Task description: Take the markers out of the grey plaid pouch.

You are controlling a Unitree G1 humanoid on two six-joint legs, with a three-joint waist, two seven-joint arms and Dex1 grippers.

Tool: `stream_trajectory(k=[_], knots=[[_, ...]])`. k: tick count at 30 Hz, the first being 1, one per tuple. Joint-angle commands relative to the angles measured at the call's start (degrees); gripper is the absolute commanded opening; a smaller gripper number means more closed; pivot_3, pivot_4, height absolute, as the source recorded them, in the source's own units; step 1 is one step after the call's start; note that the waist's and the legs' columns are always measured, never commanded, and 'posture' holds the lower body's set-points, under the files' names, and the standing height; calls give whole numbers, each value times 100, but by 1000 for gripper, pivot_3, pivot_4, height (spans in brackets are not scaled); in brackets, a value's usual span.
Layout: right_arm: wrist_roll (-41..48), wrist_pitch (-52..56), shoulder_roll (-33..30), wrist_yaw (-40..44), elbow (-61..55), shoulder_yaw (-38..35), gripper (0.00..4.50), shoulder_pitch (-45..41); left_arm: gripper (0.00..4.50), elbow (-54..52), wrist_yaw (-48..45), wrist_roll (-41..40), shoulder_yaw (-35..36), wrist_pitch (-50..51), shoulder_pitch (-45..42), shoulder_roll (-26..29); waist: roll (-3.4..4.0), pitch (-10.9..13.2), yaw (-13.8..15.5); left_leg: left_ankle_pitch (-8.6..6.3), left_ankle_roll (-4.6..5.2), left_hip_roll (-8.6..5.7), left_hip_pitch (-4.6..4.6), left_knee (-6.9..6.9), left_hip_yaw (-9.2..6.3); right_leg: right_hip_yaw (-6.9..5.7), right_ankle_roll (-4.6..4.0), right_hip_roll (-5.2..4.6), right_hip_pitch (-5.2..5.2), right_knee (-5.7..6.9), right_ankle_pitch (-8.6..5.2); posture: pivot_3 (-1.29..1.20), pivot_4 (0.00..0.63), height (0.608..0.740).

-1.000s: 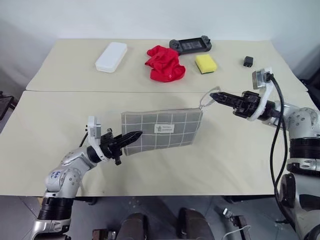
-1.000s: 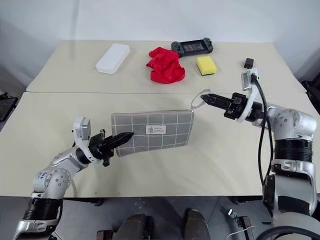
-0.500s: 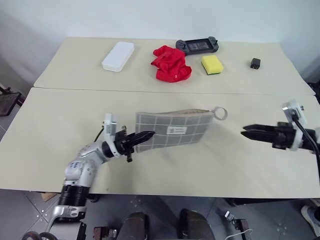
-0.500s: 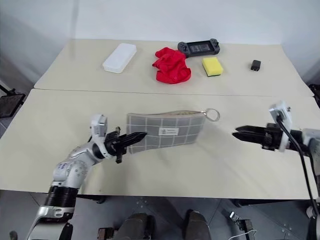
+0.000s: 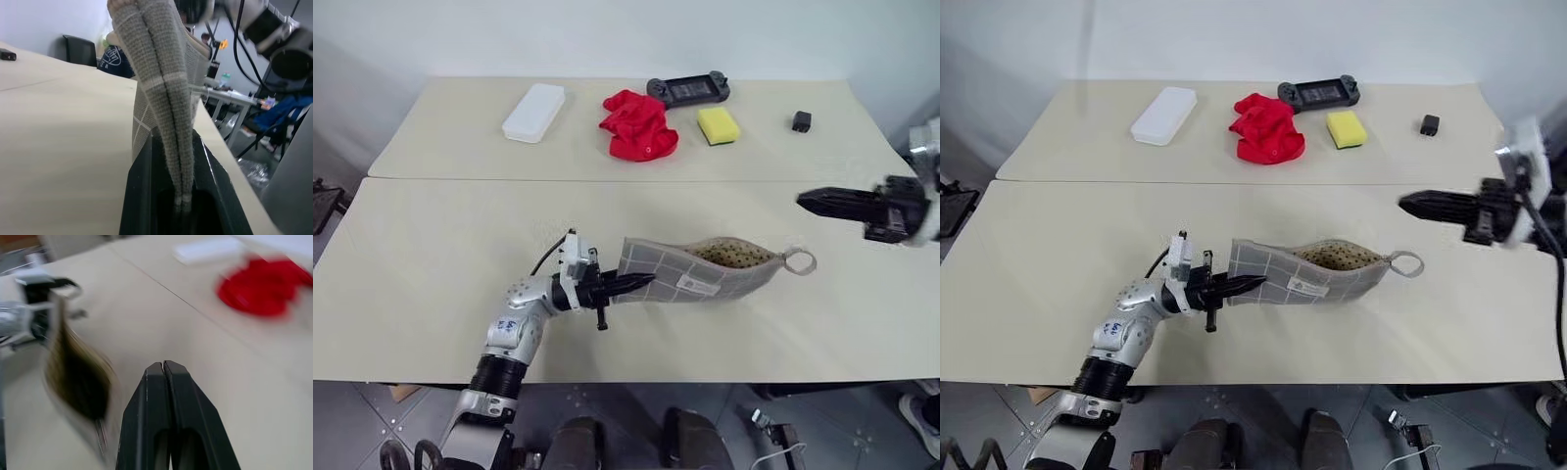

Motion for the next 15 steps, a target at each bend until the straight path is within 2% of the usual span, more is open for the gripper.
stream_trajectory(k=[1,6,15], knots=[[-192,-61,280,-133,-537,656,37,-148,0,22,28,128,55,-279,129,-12,0,0,44,0,0,-2,-1,0,0,0,0,-1,0,0,0,0,150,740],[-393,-295,595,-104,-737,1159,37,-210,0,-117,88,195,71,-360,330,45,0,0,92,-1,4,-11,-14,4,-2,-8,2,-8,-3,-2,3,0,150,740],[-1392,-1851,545,673,-614,1980,37,-105,0,-309,197,279,55,-432,591,165,0,0,53,-2,5,-9,-12,4,3,-9,3,-4,-2,-3,3,0,150,740]])
